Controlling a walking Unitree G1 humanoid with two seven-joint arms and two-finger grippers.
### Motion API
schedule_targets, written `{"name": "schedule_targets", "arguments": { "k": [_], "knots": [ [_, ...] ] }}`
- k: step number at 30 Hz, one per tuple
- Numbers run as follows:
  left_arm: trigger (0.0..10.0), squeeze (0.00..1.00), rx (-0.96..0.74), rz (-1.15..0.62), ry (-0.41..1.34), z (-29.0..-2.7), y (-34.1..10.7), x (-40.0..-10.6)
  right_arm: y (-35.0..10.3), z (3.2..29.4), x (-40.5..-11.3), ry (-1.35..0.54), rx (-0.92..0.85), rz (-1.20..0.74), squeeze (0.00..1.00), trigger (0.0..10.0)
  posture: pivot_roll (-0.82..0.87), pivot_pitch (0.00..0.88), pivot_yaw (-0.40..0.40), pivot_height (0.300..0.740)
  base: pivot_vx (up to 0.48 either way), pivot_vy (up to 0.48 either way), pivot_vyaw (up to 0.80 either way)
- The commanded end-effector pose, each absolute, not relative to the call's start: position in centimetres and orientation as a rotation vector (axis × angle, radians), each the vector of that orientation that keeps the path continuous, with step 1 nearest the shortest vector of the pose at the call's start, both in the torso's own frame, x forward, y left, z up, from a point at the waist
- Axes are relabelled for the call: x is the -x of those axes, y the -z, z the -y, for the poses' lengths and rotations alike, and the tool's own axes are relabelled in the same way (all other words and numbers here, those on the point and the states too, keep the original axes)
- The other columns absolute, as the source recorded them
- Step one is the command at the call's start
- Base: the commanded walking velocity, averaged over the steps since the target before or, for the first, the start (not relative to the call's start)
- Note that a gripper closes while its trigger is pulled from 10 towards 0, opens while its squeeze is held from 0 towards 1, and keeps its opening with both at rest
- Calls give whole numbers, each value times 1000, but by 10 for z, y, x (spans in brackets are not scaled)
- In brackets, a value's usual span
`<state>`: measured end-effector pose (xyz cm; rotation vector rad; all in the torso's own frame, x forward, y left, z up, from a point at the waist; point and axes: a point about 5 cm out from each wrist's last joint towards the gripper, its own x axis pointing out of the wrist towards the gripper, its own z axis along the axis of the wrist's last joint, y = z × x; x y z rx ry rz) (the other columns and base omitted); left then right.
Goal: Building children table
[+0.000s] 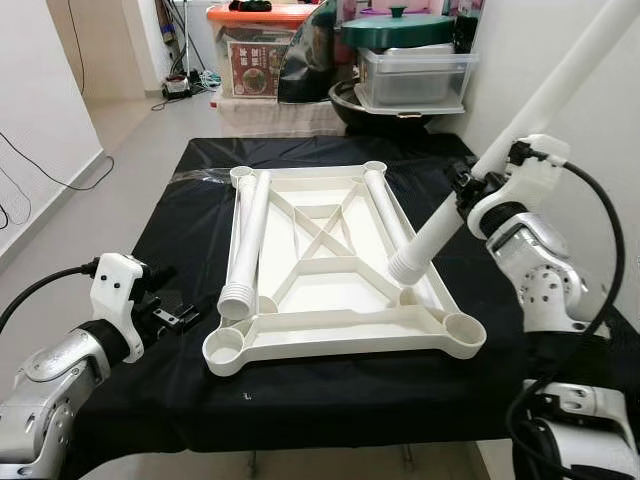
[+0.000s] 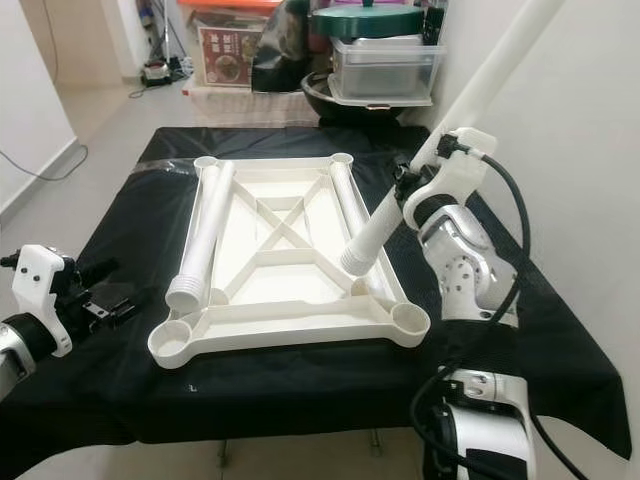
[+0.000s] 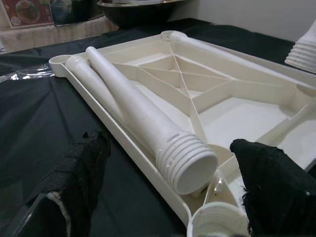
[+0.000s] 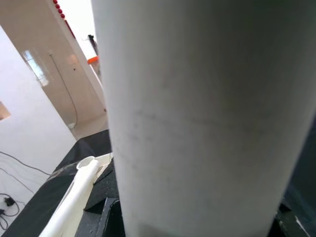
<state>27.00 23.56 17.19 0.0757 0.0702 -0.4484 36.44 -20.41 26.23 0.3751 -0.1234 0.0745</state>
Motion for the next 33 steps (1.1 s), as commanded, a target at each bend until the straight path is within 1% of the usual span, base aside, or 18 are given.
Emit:
{"name": "schedule_targets", "arguments": {
  "k": [1,3,9,10,11,12,13,14,15,16,18,19,22,25,27,30,32,33],
  "knots": [
    [10000,0,-100,-84,436,-242,-171,-270,-267,205,-366,-64,-380,148,0,0,29,0,-20,740,0,0,0],
    [10000,0,-101,-85,435,-242,-171,-270,-266,205,-367,-60,-381,145,0,0,29,0,-20,740,0,0,0],
    [10000,0,-102,-81,479,-230,-171,-271,-268,201,-367,-72,-401,155,0,0,32,0,-21,740,0,0,0],
    [10000,0,-93,-76,520,-222,-172,-272,-272,192,-366,-120,-420,177,0,0,32,0,-21,740,0,0,0],
    [10000,0,-87,-71,577,-212,-173,-273,-277,177,-362,-195,-431,205,0,0,31,0,-19,740,0,0,0],
    [10000,0,-87,-71,577,-212,-173,-273,-277,177,-362,-195,-431,205,0,0,31,0,-19,740,0,0,0],
    [10000,0,-84,-67,640,-201,-175,-274,-282,161,-357,-277,-441,236,0,0,31,0,-19,740,0,0,0],
    [10000,0,-84,-66,648,-200,-176,-274,-283,158,-356,-287,-441,239,0,0,30,0,-18,740,0,0,0],
    [10000,0,-83,-58,684,-192,-178,-277,-283,146,-354,-320,-447,230,0,0,26,0,-14,740,0,0,0],
    [10000,0,-83,-58,684,-192,-178,-277,-283,146,-354,-320,-447,230,0,0,26,0,-14,740,0,0,0],
    [10000,0,-95,-42,740,-178,-181,-284,-284,124,-350,-383,-461,221,0,0,24,0,-11,740,0,0,0],
    [10000,0,-95,-42,740,-178,-181,-284,-284,124,-350,-383,-461,221,0,0,24,0,-11,740,0,0,0],
    [10000,0,-146,2,755,-163,-187,-300,-291,92,-339,-502,-485,222,0,0,17,0,-7,740,0,0,0],
    [10000,0,-174,27,723,-159,-191,-309,-295,81,-333,-551,-483,229,0,0,12,0,-4,740,0,0,0],
    [10000,0,-182,37,707,-159,-192,-312,-295,78,-331,-566,-480,233,0,0,12,0,-4,740,0,0,0],
    [10000,0,-176,61,658,-155,-195,-323,-296,71,-322,-617,-486,239,0,0,3,0,3,740,0,0,0],
    [10000,0,-176,61,658,-155,-195,-323,-296,71,-322,-617,-486,239,0,0,3,0,3,740,0,0,0],
    [10000,0,-161,71,641,-150,-197,-327,-294,67,-318,-640,-487,234,0,0,-2,0,1,740,0,0,0]
  ]
}}
